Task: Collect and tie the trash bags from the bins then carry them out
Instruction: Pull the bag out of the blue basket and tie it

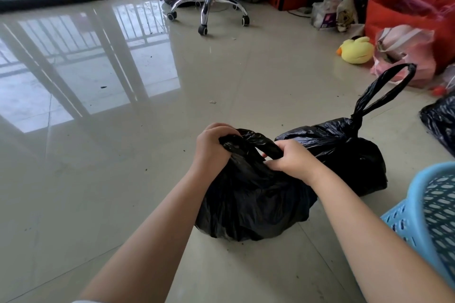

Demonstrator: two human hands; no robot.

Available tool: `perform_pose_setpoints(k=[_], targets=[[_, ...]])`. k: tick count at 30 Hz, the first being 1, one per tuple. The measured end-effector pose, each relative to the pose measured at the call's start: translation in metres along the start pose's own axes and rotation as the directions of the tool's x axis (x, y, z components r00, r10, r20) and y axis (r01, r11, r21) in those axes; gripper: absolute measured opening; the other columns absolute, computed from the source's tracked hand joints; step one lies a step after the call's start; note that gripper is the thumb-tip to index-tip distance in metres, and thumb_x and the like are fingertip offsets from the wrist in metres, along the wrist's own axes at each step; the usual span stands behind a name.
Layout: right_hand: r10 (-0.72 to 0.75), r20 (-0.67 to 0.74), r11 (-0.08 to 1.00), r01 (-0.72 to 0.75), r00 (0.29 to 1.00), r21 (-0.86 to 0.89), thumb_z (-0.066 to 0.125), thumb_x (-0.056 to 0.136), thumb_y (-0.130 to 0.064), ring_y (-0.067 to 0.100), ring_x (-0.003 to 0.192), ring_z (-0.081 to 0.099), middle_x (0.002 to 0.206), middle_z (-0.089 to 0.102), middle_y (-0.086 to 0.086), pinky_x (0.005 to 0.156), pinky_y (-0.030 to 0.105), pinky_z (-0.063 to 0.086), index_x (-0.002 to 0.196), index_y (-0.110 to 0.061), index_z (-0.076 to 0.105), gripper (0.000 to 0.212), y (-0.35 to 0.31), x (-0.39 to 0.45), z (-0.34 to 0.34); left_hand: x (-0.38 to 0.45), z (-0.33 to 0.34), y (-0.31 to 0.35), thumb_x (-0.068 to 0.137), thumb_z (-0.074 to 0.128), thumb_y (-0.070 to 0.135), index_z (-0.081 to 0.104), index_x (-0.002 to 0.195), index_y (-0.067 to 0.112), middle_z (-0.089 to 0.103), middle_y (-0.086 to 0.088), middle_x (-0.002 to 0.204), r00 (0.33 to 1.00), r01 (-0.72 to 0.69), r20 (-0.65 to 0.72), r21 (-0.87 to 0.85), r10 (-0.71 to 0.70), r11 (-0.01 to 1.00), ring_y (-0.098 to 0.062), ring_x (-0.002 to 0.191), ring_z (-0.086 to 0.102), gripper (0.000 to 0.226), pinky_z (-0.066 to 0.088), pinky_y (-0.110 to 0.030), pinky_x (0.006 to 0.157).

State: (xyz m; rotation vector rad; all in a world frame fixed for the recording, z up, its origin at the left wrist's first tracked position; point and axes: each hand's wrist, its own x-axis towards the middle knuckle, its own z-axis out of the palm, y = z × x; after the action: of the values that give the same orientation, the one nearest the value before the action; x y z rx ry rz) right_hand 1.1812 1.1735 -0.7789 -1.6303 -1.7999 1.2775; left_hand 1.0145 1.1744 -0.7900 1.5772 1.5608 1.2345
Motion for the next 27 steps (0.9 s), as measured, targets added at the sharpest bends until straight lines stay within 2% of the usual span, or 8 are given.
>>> perform_pose_setpoints(k=[3,5,7,12,18,21,23,27], targets=[[0.051,0.046,0.993,-0.056,0.998,0.106,0.06,0.084,-0.008,0.001,0.04,0.043,0.038,0.049,-0.01,0.049,0.017,0.034,0.058,-0.019,0.054,0.029,0.004,0.003,0.004,-0.001,0.002,-0.002,0.064,0.053,-0.029,0.073,0.082,0.0,0.054,0.013,0.08,1.0,-0.021,0.019,-0.091,0.023,0.996,-0.02,0.083,0.056,0.04,0.045,-0.015,0.075],[0.096,0.086,0.977,-0.11,0.992,0.183,0.054,0.088,-0.006,-0.001,0.029,0.04,0.027,0.047,-0.006,0.047,0.019,0.033,0.057,-0.017,0.052,0.033,0.007,0.003,0.006,-0.003,0.003,-0.003,0.063,0.05,-0.032,0.072,0.08,0.006,0.055,0.011,0.079,0.998,-0.021,0.05,-0.125,0.027,0.992,-0.012,0.077,0.058,0.047,0.044,-0.008,0.069],[0.136,0.1,0.941,-0.16,0.986,0.297,0.05,0.088,0.001,0.001,0.028,0.044,0.027,0.051,-0.003,0.043,0.016,0.039,0.064,-0.013,0.056,0.029,0.008,0.004,0.005,-0.004,0.003,-0.001,0.061,0.047,-0.034,0.069,0.069,0.013,0.056,0.011,0.078,0.997,0.025,0.072,-0.189,-0.011,0.982,0.005,0.07,0.058,0.052,0.043,-0.003,0.065],[0.236,0.173,0.761,-0.292,0.956,0.579,0.045,0.089,0.004,0.014,0.035,0.054,0.042,0.061,0.006,0.043,0.018,0.048,0.073,-0.008,0.057,0.024,0.004,0.006,0.005,-0.003,0.006,0.0,0.06,0.029,-0.038,0.059,0.032,0.023,0.061,0.006,0.069,0.987,0.161,0.095,-0.437,-0.132,0.885,0.0,0.068,0.06,0.074,0.047,-0.008,0.066],[0.066,0.121,0.935,-0.104,0.99,0.34,0.064,0.08,-0.002,0.012,0.06,0.058,0.062,0.065,-0.003,0.059,0.02,0.047,0.088,-0.021,0.061,0.021,0.002,0.0,-0.014,0.0,0.002,0.005,0.072,0.02,-0.033,0.053,0.029,0.015,0.059,0.007,0.045,0.967,0.252,0.164,-0.739,-0.196,0.625,-0.01,0.058,0.06,0.073,0.049,-0.017,0.063],[0.038,0.237,0.843,-0.159,0.971,0.514,0.068,0.076,-0.029,0.017,0.076,0.062,0.085,0.068,-0.001,0.068,0.03,0.048,0.098,-0.024,0.061,0.024,0.006,0.001,-0.02,-0.001,0.001,0.006,0.076,0.021,-0.029,0.05,0.027,0.016,0.056,0.005,0.043,0.96,0.27,0.185,-0.812,-0.21,0.517,-0.011,0.054,0.06,0.072,0.054,-0.016,0.057],[0.087,0.185,0.694,-0.192,0.979,0.693,0.054,0.085,-0.037,0.014,0.061,0.065,0.071,0.071,0.0,0.058,0.026,0.052,0.085,-0.019,0.061,0.02,0.007,0.003,-0.015,-0.004,0.003,0.003,0.076,0.02,-0.029,0.05,0.028,0.015,0.057,0.004,0.043,0.954,0.292,0.21,-0.818,-0.214,0.495,-0.01,0.053,0.062,0.072,0.055,-0.016,0.057],[0.217,-0.086,0.377,-0.003,0.972,0.926,0.047,0.093,-0.01,0.015,0.05,0.067,0.049,0.069,0.0,0.048,0.021,0.057,0.074,-0.01,0.054,0.02,0.005,0.012,-0.003,-0.006,0.004,-0.004,0.068,0.043,-0.015,0.063,0.043,0.015,0.067,0.001,0.058,0.924,0.382,0.335,-0.799,-0.183,0.464,-0.013,0.06,0.064,0.044,0.054,-0.015,0.056]])
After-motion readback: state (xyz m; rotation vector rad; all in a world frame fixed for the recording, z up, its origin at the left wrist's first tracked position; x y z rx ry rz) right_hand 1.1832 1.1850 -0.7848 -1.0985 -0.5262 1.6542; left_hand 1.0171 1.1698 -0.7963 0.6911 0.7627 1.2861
